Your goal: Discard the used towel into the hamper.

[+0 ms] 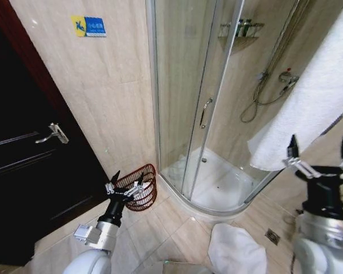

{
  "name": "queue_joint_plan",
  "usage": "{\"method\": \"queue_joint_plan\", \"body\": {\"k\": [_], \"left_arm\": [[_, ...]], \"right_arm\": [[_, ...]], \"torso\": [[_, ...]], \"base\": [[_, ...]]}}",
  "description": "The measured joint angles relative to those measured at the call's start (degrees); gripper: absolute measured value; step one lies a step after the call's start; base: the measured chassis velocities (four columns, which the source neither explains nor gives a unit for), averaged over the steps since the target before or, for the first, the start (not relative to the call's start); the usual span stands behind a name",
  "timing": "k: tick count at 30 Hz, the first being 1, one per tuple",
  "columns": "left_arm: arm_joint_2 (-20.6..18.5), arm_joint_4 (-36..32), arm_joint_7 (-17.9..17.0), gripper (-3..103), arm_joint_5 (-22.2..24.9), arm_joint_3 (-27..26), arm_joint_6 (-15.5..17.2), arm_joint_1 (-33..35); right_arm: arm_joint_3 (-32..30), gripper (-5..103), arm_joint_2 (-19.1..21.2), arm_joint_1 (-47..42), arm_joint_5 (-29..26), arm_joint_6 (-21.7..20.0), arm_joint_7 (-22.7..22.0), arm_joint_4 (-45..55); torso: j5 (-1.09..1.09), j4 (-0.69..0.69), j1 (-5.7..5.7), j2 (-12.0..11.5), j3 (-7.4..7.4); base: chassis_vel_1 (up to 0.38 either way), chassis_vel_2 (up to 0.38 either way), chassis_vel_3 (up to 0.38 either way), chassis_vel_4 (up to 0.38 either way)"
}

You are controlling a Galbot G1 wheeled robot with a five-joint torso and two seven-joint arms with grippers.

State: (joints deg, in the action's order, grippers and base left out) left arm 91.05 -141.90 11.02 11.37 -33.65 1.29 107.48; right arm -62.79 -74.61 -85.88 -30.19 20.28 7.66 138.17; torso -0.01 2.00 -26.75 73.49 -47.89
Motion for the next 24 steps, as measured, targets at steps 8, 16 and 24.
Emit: {"method": "queue_joint_plan", "body": {"k": [8,16,24], "left_arm": [[0.0,0.0,0.0,100,0.0,0.0,0.0,0.0],[0.0,0.0,0.0,100,0.0,0.0,0.0,0.0],[0.0,0.0,0.0,100,0.0,0.0,0.0,0.0]], "right_arm": [[-6.4,100,11.4,9.2,-5.7,-4.8,-2.6,-7.5],[-7.9,100,21.6,20.5,-9.6,-7.6,-2.7,-19.1],[2.0,100,30.2,36.2,-12.5,-10.9,-3.2,-27.2]], "torso": [[0.03,0.01,-0.02,0.0,-0.01],[0.02,-0.02,-0.02,0.0,-0.01],[0.01,0.02,-0.02,0.0,-0.01]], "base": [[0.017,0.007,-0.012,-0.014],[0.0,0.0,0.0,0.0],[0.0,0.0,0.0,0.0]]}}
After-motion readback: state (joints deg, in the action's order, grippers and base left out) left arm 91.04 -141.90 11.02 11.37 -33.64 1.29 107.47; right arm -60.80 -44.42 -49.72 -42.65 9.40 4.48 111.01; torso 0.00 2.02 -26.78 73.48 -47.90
